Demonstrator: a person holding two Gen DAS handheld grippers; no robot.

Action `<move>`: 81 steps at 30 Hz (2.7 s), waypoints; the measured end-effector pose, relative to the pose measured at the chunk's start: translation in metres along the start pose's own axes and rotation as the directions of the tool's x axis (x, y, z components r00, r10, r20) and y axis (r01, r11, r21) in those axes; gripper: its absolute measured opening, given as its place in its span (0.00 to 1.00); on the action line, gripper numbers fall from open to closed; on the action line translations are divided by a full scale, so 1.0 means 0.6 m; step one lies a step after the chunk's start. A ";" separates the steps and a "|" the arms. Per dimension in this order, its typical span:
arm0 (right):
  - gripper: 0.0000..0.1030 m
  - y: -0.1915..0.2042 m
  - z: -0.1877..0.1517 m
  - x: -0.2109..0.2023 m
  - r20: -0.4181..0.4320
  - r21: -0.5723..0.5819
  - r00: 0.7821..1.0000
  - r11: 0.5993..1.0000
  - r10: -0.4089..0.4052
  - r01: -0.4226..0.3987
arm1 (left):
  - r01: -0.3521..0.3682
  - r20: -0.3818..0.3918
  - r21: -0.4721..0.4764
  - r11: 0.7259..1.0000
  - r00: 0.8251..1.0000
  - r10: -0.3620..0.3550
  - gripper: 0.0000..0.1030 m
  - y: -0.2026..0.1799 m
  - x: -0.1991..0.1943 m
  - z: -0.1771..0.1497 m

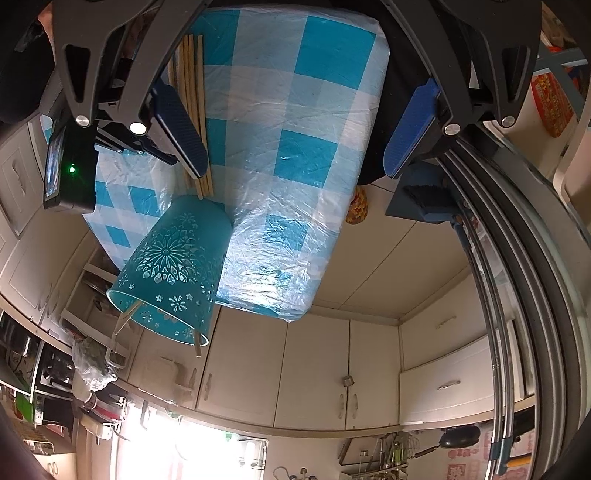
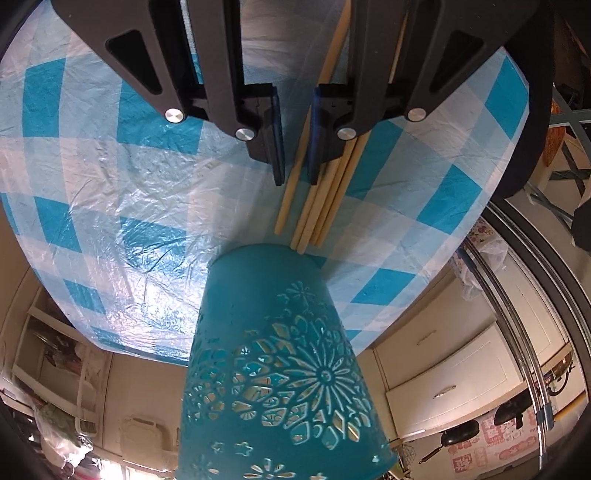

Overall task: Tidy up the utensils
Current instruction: 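Withdraw the right tool from the basket toward the bundle, then close the right tool on a chopstick while the left tool reaches the bundle, then lift a chopstick with the left tool and carry it over the basket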

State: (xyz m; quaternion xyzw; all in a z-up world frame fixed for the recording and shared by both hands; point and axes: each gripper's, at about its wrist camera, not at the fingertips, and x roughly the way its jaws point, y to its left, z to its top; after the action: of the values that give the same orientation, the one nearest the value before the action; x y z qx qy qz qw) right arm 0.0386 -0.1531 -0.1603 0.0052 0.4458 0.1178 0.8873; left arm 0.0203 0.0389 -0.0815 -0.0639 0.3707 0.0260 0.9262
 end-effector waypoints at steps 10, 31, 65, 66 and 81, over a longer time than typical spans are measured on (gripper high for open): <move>0.06 -0.065 -0.008 -0.020 -0.019 0.056 0.999 0.997 -0.044 0.045 | 0.046 -0.101 0.097 0.994 0.994 -0.036 0.90 -0.057 0.078 -0.009; 0.06 -0.089 -0.012 -0.021 0.019 0.127 1.000 0.992 0.018 -0.020 | -0.016 -0.251 0.160 0.987 0.966 0.056 0.89 -0.110 0.223 -0.018; 0.06 -0.104 -0.013 -0.020 0.029 0.154 0.998 0.987 0.047 -0.051 | 0.162 -0.295 0.357 0.920 0.954 -0.053 0.05 -0.161 0.216 -0.006; 0.06 -0.104 -0.013 -0.020 0.029 0.154 0.998 0.987 0.048 -0.052 | 0.159 -0.296 0.359 0.919 0.954 -0.050 0.05 -0.160 0.209 -0.007; 0.11 -0.105 -0.015 -0.021 0.038 0.166 0.996 0.983 0.076 -0.082 | 0.229 -0.205 0.386 0.894 0.966 -0.160 0.05 -0.156 0.049 -0.007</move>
State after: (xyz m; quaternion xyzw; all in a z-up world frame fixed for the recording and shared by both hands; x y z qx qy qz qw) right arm 0.0372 -0.2179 -0.1630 0.0991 0.4394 0.1150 0.8854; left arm 0.0475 -0.0544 -0.0957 0.0908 0.4363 -0.1500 0.8825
